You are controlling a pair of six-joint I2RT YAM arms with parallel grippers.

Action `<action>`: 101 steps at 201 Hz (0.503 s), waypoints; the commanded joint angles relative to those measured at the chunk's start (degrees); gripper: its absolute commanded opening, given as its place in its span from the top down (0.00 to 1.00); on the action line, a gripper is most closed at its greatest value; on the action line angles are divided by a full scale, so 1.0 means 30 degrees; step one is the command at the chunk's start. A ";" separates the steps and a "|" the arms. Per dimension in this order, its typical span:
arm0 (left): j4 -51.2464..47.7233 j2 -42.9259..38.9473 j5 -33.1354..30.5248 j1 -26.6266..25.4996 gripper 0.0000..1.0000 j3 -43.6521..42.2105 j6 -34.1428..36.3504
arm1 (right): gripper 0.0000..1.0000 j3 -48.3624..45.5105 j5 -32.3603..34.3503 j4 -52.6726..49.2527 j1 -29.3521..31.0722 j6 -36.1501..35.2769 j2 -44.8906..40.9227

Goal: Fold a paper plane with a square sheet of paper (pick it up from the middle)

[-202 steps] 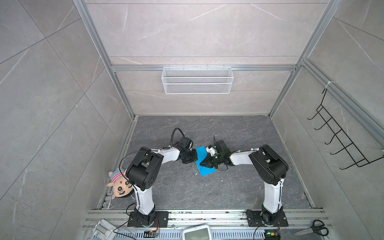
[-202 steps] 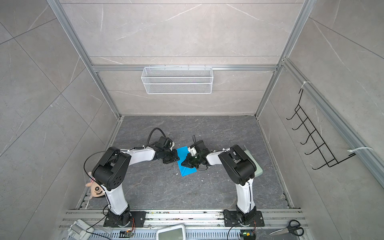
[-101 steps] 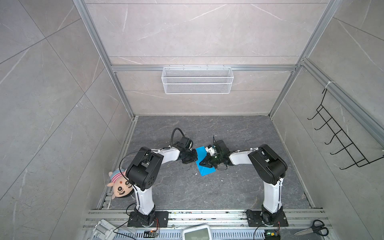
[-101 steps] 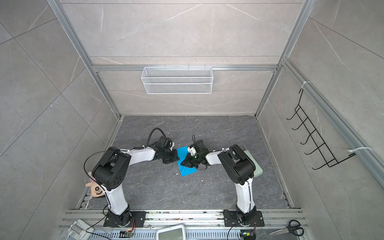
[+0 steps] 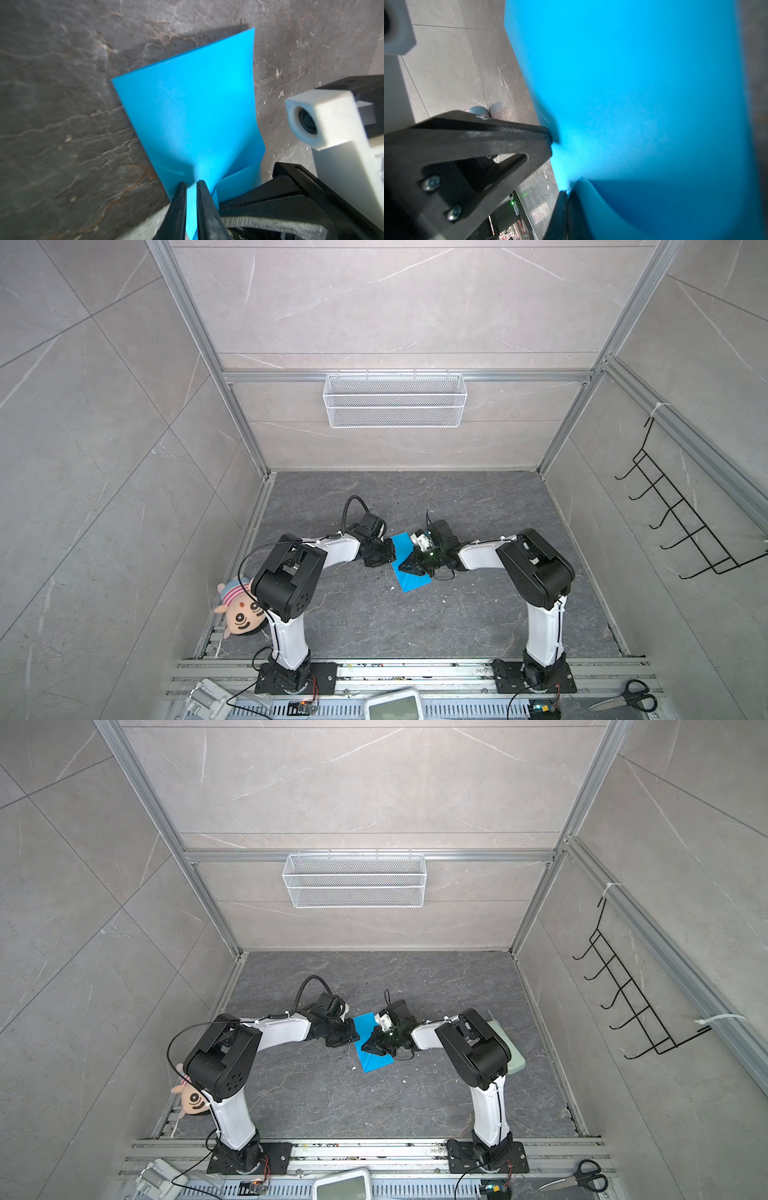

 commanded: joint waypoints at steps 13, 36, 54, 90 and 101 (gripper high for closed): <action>-0.1306 -0.0799 -0.0498 -0.0058 0.84 0.0421 0.0038 | 0.94 -0.0196 0.1302 -0.0518 0.0133 -0.0224 0.0712; -0.1481 -0.0203 -0.0507 -0.0051 0.87 0.0401 0.0091 | 0.94 -0.0287 0.1134 -0.0097 0.0132 -0.0093 0.0683; -0.1482 0.0159 -0.0483 -0.0043 0.88 0.0300 0.0036 | 0.95 -0.0376 0.1043 0.0320 0.0128 0.0018 0.0573; -0.1818 0.0439 -0.0622 -0.0055 0.91 0.0328 0.0031 | 0.95 -0.0446 0.0951 0.0750 0.0107 0.0150 0.0478; -0.1950 0.0469 -0.0717 -0.0032 0.91 0.0357 0.0037 | 0.95 -0.0460 0.0980 0.0885 0.0104 0.0219 0.0478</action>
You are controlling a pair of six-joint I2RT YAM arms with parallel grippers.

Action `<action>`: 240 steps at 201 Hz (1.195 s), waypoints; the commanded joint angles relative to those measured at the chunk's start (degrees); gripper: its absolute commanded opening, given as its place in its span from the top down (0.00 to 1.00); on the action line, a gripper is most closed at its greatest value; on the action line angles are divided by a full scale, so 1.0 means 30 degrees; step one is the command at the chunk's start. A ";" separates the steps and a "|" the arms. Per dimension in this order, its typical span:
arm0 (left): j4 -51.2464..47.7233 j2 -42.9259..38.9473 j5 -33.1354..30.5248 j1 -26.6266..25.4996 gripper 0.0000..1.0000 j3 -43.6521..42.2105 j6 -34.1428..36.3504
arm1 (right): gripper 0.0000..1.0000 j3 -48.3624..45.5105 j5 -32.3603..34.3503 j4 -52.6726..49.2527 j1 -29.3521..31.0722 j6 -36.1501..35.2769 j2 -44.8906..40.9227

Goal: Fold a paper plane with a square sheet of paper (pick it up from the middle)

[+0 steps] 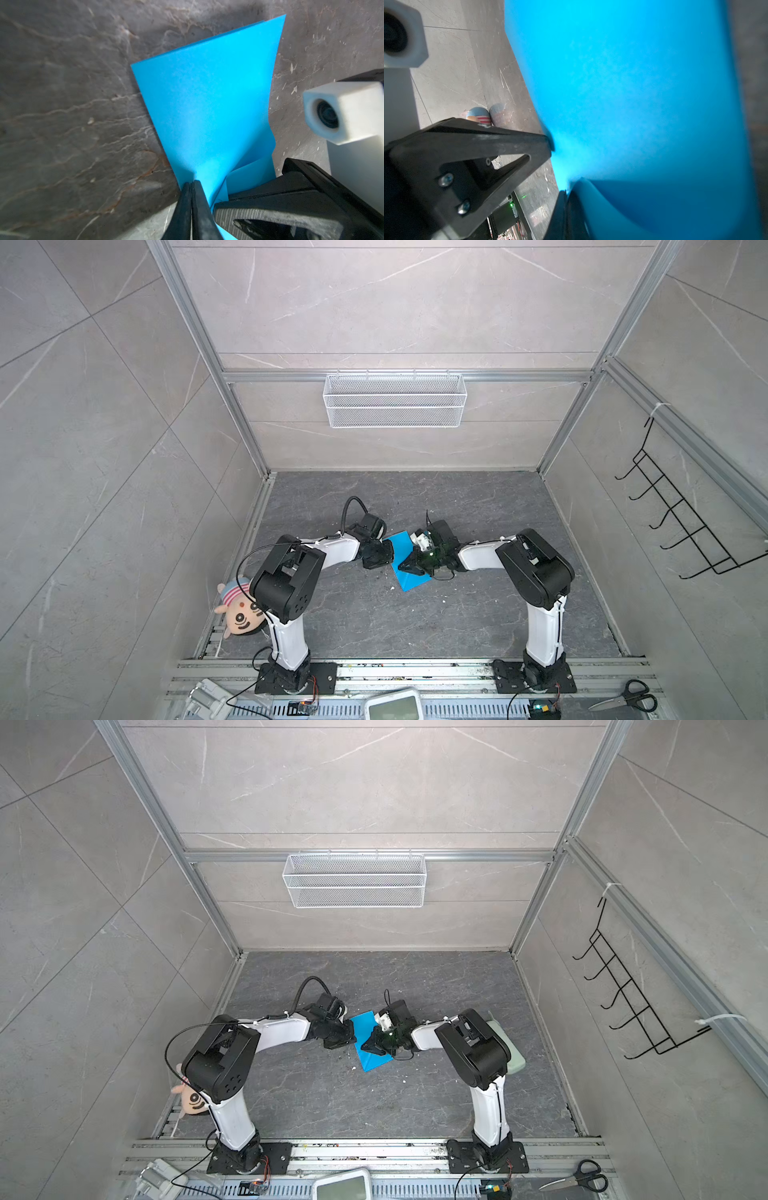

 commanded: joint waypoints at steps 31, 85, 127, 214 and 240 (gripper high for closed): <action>-0.1402 0.0608 -0.0522 -0.0022 0.91 0.0434 0.0219 | 0.94 -0.0289 0.0929 0.0339 0.0091 0.0224 0.0478; -0.1687 0.0153 -0.0567 -0.0021 0.91 0.0722 0.0325 | 0.93 -0.0350 0.1234 -0.0490 0.0062 -0.0249 0.0500; -0.2053 -0.1142 -0.1169 0.0087 0.85 0.0936 -0.0126 | 0.81 -0.0358 0.1398 -0.1047 0.0077 -0.0522 0.0507; -0.2475 -0.3441 -0.1157 0.0702 0.76 -0.0004 -0.0299 | 0.71 -0.0263 0.1645 -0.1590 0.0075 -0.0689 0.0448; -0.1561 -0.3634 -0.0300 0.0092 0.80 -0.0169 -0.0271 | 0.83 -0.0236 0.1852 -0.1926 0.0071 -0.0837 0.0445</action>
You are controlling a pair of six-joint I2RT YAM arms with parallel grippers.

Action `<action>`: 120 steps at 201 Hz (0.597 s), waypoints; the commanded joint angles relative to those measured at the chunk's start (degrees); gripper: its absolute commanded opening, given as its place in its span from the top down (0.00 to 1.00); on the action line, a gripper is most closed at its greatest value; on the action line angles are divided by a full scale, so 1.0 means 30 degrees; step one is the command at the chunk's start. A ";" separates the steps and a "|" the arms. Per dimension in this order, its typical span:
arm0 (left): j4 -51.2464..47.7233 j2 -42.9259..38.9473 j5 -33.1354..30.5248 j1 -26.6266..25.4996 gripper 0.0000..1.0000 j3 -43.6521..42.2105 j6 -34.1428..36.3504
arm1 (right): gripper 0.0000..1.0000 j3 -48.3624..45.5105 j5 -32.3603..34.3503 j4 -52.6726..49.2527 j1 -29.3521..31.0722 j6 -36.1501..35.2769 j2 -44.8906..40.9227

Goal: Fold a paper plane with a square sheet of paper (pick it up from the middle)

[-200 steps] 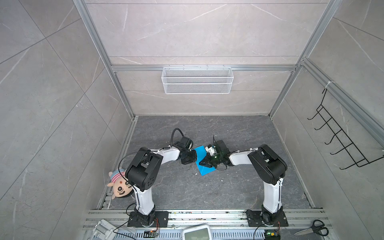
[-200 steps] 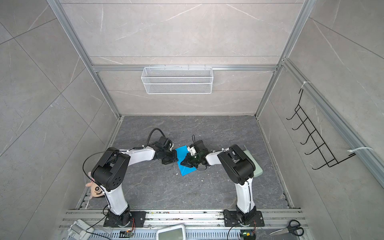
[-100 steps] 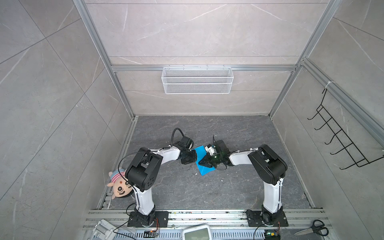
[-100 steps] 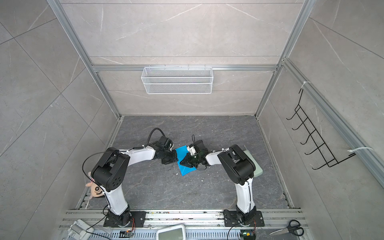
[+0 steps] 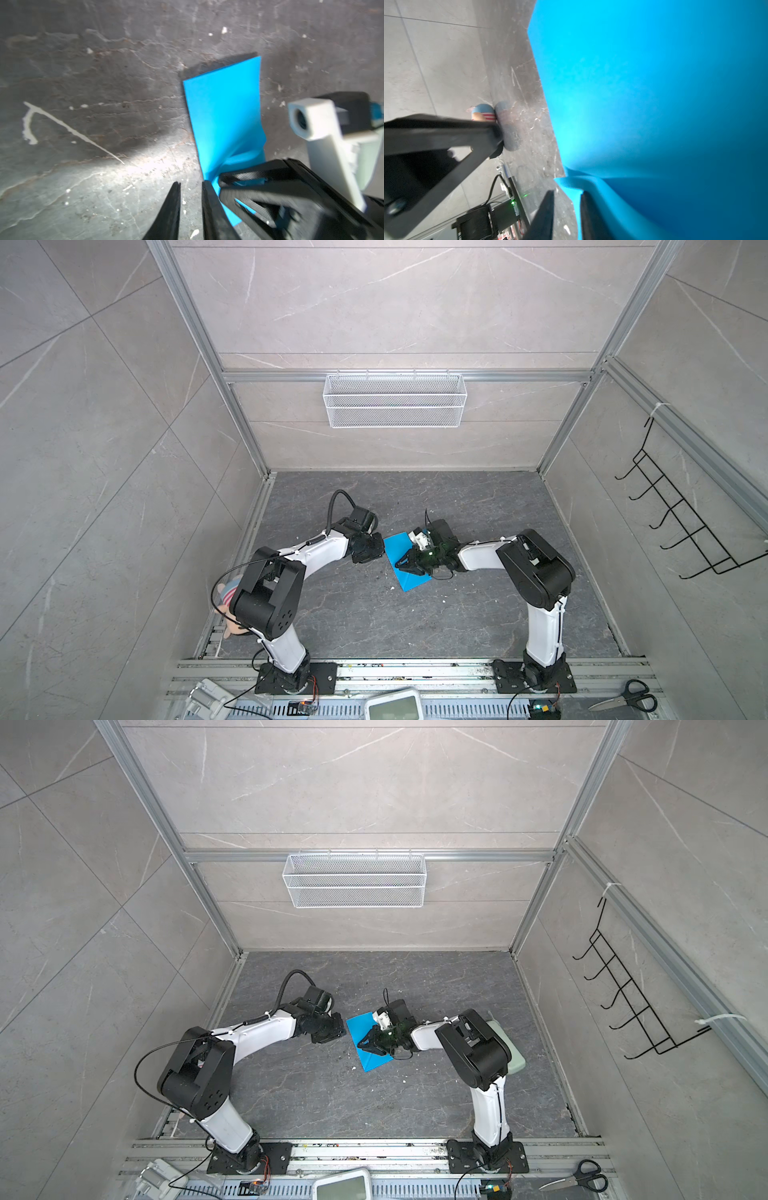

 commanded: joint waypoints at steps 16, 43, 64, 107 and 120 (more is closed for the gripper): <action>0.1300 -0.0473 0.1395 -0.1040 0.84 -0.0211 -0.0061 | 0.89 -0.0191 0.2012 -0.2349 -0.0006 -0.0531 0.0510; 0.1561 0.0172 0.1843 -0.1598 0.90 -0.0112 0.0102 | 0.93 -0.0157 0.2168 -0.2579 0.0027 -0.0609 0.0486; 0.1433 0.0684 0.1897 -0.1831 0.94 0.0021 0.0227 | 0.93 -0.0102 0.2215 -0.2681 -0.0011 -0.0658 0.0477; 0.0682 0.1794 0.1601 -0.1901 0.99 0.0559 0.0374 | 0.94 -0.0098 0.2300 -0.2725 0.0002 -0.0606 0.0477; 0.0518 0.2097 0.1456 -0.1915 1.00 0.0718 0.0359 | 0.94 -0.0102 0.2281 -0.2725 0.0003 -0.0595 0.0477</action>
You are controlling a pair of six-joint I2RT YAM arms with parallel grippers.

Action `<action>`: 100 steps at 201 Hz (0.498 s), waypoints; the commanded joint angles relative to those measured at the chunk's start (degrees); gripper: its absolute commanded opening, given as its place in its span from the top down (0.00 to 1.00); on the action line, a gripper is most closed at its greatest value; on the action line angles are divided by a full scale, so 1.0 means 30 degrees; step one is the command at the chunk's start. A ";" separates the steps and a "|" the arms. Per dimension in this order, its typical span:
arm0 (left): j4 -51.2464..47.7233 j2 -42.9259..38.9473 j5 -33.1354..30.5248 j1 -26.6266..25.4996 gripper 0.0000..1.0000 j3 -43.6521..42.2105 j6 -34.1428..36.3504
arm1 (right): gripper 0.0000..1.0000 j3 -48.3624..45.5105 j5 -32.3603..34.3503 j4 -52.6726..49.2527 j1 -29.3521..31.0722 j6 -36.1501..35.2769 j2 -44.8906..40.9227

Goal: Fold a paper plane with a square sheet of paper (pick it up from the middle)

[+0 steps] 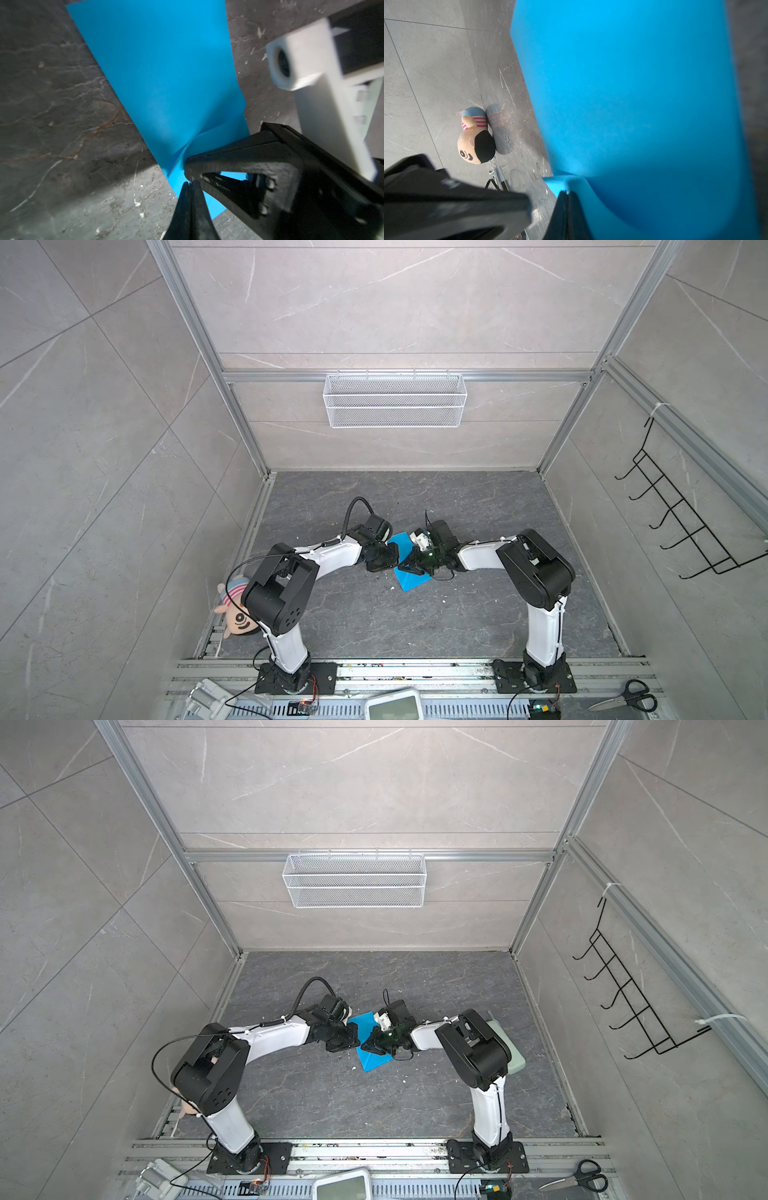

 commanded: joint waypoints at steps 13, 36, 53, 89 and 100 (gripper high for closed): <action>-0.0591 0.0686 0.0027 -0.0036 1.00 0.0917 0.0353 | 0.93 -0.0193 0.1733 -0.2055 -0.0024 -0.0343 0.0477; -0.0592 0.0913 -0.0120 -0.0039 1.00 0.1031 0.0401 | 0.93 -0.0160 0.1681 -0.2077 0.0014 -0.0343 0.0419; -0.0620 0.1075 -0.0293 -0.0037 1.00 0.1082 0.0383 | 0.94 -0.0130 0.1680 -0.2114 -0.0012 -0.0353 0.0332; -0.0978 0.1485 -0.0627 -0.0040 1.00 0.1243 0.0458 | 0.93 -0.0071 0.1565 -0.2114 -0.0012 -0.0344 0.0215; -0.1105 0.1558 -0.0749 -0.0038 1.00 0.1243 0.0462 | 0.93 -0.0072 0.1559 -0.2114 0.0018 -0.0344 0.0157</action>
